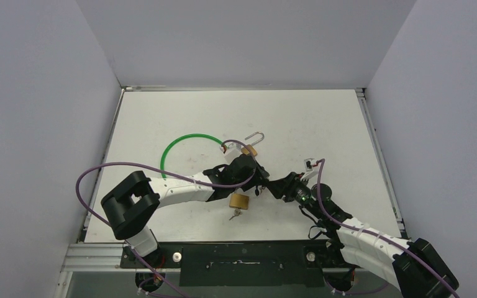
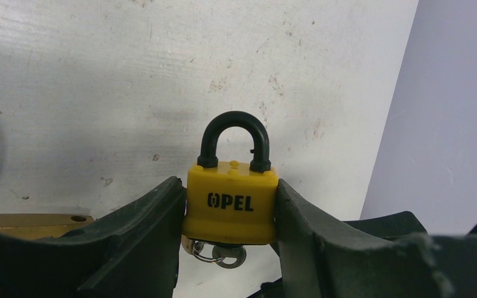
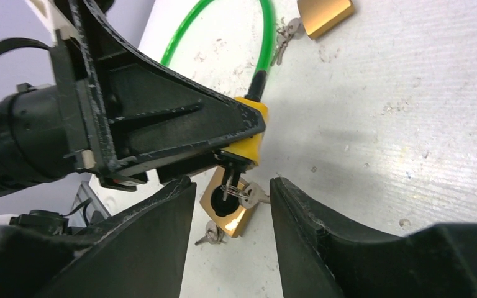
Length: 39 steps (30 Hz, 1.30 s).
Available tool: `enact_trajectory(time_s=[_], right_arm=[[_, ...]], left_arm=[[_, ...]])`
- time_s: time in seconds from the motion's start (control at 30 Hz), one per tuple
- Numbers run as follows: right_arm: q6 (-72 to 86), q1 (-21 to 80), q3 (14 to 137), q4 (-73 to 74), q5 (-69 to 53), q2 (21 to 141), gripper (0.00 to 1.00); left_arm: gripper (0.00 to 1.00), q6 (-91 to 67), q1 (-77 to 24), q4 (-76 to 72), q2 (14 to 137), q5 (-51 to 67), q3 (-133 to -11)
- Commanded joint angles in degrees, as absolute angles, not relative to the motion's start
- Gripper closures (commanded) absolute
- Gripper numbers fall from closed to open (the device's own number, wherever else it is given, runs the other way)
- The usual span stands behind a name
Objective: Unlock with the key
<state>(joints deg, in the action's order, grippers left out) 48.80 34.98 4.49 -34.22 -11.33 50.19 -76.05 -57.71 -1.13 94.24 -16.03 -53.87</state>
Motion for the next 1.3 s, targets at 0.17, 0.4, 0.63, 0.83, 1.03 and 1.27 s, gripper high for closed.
enact_trajectory(time_s=[0.17,0.4,0.63,0.83,1.03,1.27], right_arm=[[47.48,36.47,6.06,-35.34,-10.23,51.74,0.54],[47.19,36.60,7.75,-36.36,-10.02,54.71,0.72],[47.55,36.61,9.27,-38.97,-9.67,58.04,0.84],[47.78,36.65,10.82,-38.60,-8.50,60.70,1.00],[49.56,36.63,12.75,-38.37,-6.24,62.44,1.00],[47.71,36.41,16.96,-42.32,-7.72,65.62,1.00]], left_arm=[[1.00,-75.85,-57.81,-3.82,91.92,-16.04,-57.96],[1.00,-76.18,-57.79,-4.27,91.98,-15.04,-57.85],[1.00,-76.76,-57.83,-5.01,91.54,-14.00,-56.97],[1.00,-77.94,-57.84,-6.50,91.19,-12.30,-55.75],[1.00,-80.46,-58.17,-8.77,90.12,-9.53,-53.72],[1.00,-85.36,-58.42,-13.86,89.76,-3.09,-50.69]])
